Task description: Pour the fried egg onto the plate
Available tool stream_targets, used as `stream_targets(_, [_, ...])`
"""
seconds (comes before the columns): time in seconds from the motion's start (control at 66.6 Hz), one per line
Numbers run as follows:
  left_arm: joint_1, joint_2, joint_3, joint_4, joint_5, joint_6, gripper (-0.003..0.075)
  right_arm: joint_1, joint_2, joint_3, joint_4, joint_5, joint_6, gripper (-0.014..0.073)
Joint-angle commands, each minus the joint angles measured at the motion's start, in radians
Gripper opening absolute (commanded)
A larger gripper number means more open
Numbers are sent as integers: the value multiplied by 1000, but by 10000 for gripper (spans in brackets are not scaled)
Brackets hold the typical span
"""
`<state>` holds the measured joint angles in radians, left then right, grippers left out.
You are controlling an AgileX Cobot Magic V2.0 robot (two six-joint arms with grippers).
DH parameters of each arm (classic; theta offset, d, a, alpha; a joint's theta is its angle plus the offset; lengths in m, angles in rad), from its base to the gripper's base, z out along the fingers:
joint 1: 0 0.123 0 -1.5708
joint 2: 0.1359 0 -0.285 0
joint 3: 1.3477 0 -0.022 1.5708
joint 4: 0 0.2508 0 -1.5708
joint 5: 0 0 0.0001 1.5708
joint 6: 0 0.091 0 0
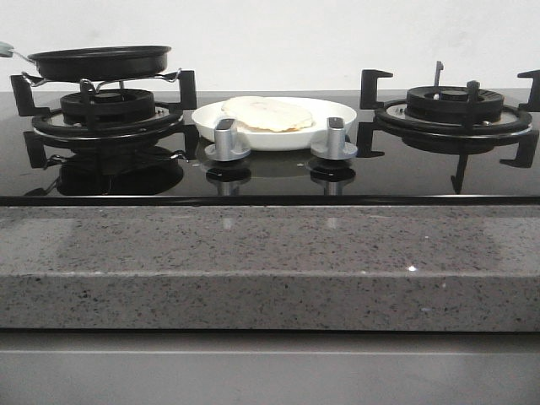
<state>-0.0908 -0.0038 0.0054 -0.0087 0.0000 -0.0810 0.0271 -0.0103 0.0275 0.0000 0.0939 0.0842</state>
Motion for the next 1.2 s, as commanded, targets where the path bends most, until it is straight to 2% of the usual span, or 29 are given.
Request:
stream_targets(0.0, [-1, -14, 5, 0, -82, -4, -20, -5, -19, -9, 0, -87, -10, -109])
stream_targets(0.301, [-1, -14, 5, 0, -82, -4, -20, -5, -19, -9, 0, -84, -51, -109])
stream_targets(1.187, [-1, -14, 5, 0, -82, -4, -20, -33, -19, -9, 24, -100, -52, -109])
